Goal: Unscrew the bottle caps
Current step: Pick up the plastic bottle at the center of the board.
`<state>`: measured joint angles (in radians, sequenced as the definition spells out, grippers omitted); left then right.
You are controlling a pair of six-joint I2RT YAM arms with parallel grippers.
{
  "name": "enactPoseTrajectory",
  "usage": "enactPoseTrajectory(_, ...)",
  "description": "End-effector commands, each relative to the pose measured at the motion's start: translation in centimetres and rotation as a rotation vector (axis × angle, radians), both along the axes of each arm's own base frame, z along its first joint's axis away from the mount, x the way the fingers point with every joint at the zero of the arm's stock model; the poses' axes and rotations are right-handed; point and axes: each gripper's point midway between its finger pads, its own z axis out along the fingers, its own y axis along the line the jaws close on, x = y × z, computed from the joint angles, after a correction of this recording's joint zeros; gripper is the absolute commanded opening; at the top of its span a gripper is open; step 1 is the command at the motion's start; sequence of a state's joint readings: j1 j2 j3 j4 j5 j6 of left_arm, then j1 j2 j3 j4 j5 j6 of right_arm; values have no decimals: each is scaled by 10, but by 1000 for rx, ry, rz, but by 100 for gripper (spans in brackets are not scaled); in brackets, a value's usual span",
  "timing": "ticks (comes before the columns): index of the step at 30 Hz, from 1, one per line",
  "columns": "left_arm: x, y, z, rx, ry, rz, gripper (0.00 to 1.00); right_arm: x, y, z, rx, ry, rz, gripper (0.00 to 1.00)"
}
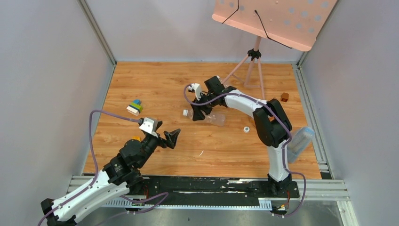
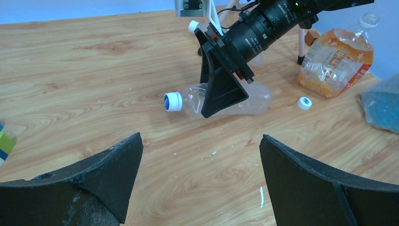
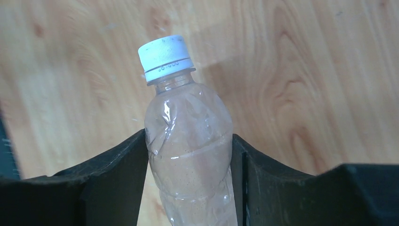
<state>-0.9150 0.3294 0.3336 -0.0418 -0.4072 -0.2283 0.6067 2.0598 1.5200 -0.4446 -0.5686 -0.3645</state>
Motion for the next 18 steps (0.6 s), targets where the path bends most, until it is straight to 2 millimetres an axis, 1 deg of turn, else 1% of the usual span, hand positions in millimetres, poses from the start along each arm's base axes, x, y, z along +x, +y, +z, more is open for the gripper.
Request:
enactPoseTrajectory(1, -1, 3, 9, -74, -6, 15, 100, -11, 34, 90, 256, 121, -81, 38)
enactPoseTrajectory(2, -2, 4, 13, -87, -17, 15, 100, -12, 35, 103, 285, 142, -119, 38)
enactPoseTrajectory(5, -7, 3, 24, -125, -64, -19, 100, -16, 38, 133, 368, 199, -200, 38)
enactPoseTrajectory(6, -9, 3, 35, -166, -97, -29, 100, -17, 38, 143, 405, 206, -230, 38)
enactPoseTrajectory(7, -11, 2, 36, -182, -105, -40, 100, -19, 37, 156, 447, 216, -260, 38)
enactPoseTrajectory(8, -13, 3, 43, -222, -124, -43, 100, -21, 36, 168, 497, 215, -283, 37)
enactPoseTrajectory(11, -13, 6, 41, -263, -121, -33, 100, -29, 27, 209, 677, 180, -352, 36)
enactPoseTrajectory(13, -15, 3, 40, -290, -118, -46, 100, -38, 18, 232, 808, 207, -405, 35)
enactPoseTrajectory(14, -15, 0, 41, -309, -121, -57, 100, -43, 14, 240, 863, 222, -421, 34)
enactPoseTrajectory(16, -17, -9, 44, -332, -122, -95, 100, -53, 8, 250, 939, 264, -446, 34)
enactPoseTrajectory(18, -23, -25, 49, -322, -138, -184, 100, -65, 6, 255, 970, 291, -422, 33)
